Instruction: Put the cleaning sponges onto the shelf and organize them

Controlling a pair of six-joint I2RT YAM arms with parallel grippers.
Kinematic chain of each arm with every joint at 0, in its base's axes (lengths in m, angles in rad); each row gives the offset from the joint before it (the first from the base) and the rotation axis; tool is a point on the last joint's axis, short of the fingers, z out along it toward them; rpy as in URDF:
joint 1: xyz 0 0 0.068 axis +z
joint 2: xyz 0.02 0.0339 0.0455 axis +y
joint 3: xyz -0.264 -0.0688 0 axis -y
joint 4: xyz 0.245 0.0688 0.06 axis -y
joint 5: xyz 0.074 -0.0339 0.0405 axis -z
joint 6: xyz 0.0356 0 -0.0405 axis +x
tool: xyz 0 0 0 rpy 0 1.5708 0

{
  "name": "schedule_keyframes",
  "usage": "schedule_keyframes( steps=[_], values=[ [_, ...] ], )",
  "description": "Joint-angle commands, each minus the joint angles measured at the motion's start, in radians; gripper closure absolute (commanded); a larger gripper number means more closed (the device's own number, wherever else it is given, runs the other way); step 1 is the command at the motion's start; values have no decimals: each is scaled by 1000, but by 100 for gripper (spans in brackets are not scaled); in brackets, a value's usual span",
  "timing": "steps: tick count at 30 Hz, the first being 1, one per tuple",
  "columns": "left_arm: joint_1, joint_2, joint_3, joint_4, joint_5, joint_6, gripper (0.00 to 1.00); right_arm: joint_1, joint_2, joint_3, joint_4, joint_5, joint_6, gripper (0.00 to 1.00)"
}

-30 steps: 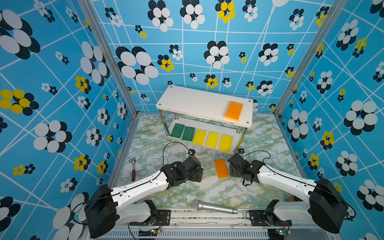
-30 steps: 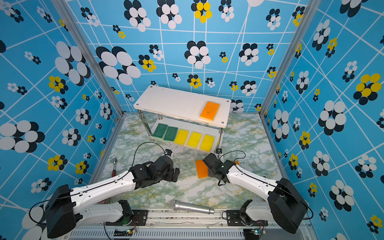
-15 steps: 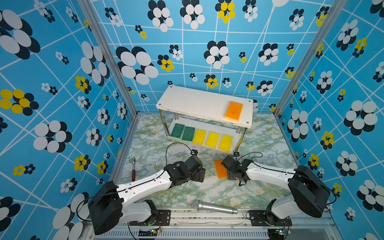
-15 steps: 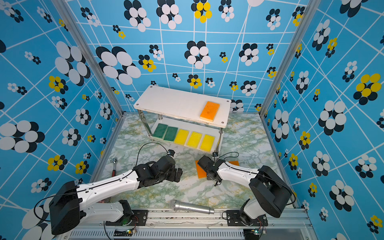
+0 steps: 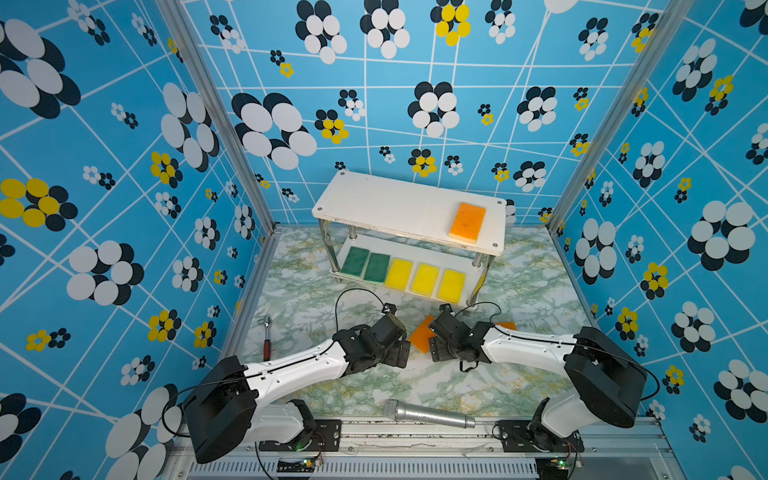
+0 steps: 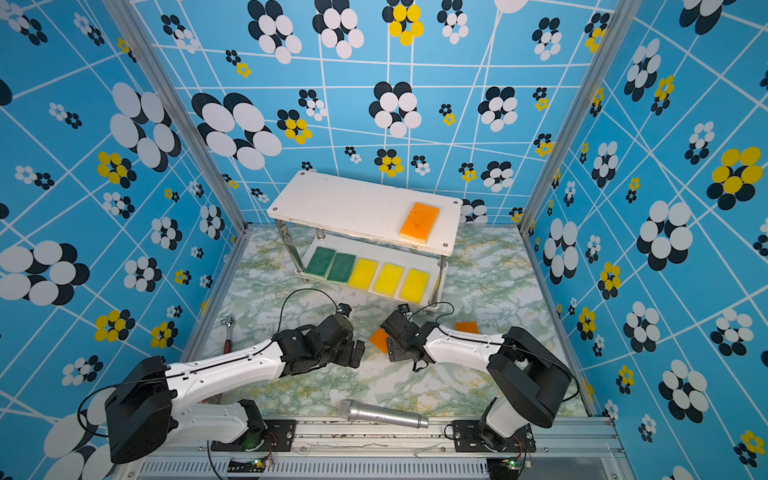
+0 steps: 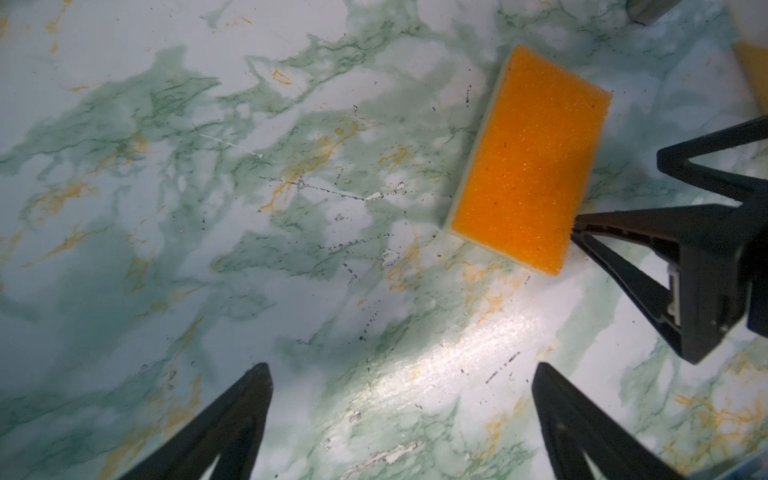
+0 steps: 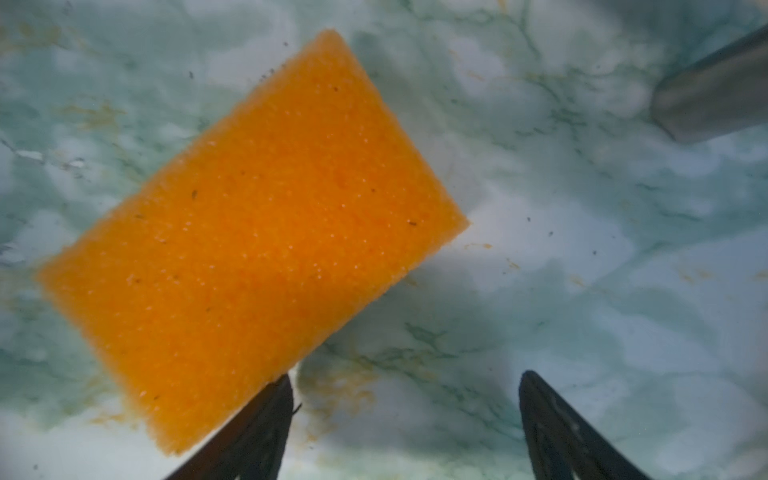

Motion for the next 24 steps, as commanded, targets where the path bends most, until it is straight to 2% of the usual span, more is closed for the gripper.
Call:
schedule_keyframes(
  steps=[1,8,13,17,24],
  values=[
    [-6,6,-17,62,30,48,1,0,-83,-39,21,1,-29,12],
    [-16,25,-43,225,141,168,1,-66,-278,-99,-66,17,-28,11],
    [-31,104,30,231,206,276,1,-172,-417,-133,-89,-66,-35,11],
    [-53,181,90,194,194,354,1,-213,-497,-143,-119,-69,-38,10],
    [-62,251,119,206,169,398,1,-243,-547,-166,-150,-63,9,10]
  ],
)
